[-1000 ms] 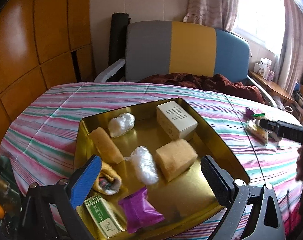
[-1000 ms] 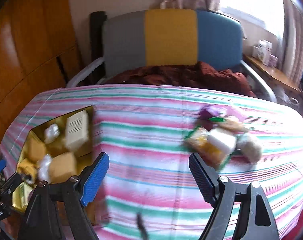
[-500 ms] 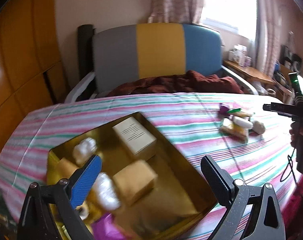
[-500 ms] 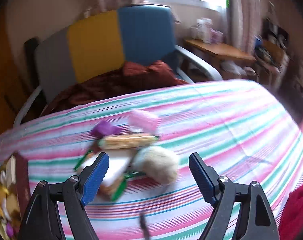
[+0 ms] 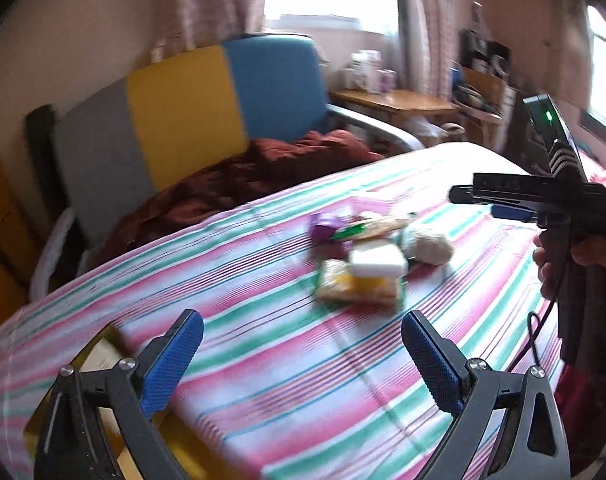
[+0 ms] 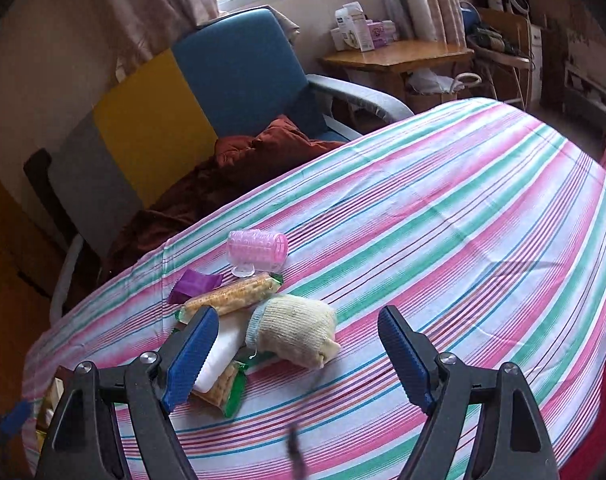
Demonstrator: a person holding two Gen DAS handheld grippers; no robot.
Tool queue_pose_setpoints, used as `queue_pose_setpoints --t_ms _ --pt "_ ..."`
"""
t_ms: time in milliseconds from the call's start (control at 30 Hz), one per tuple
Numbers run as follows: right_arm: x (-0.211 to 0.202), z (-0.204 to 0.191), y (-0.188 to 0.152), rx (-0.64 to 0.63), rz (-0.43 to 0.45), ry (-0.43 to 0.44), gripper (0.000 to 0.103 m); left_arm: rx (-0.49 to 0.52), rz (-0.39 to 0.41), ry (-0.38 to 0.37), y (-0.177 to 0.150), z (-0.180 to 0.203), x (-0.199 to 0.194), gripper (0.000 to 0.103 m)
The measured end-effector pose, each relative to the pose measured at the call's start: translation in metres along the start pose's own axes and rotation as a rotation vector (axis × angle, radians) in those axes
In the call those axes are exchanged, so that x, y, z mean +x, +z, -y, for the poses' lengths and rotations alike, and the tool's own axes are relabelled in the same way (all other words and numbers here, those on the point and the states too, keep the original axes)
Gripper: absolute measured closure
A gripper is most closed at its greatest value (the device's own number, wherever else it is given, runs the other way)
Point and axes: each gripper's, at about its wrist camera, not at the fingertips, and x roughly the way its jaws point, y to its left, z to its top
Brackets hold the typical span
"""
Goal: Organize objects
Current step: 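Withdraw both grippers from the tray back toward the item pile, then grasp the white sponge block with the left gripper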
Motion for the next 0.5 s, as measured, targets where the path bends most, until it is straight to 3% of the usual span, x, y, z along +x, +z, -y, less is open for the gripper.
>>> queue_pose_setpoints --t_ms 267,500 --pt "0.003 0.01 0.003 0.046 -0.026 0.032 0.02 0.019 -0.09 -0.118 0.042 0.025 0.072 0.004" --pt "0.005 0.008 0.002 0.037 -0.045 0.057 0.019 0.082 -0.194 -0.141 0.057 0.047 0.136 0.006"
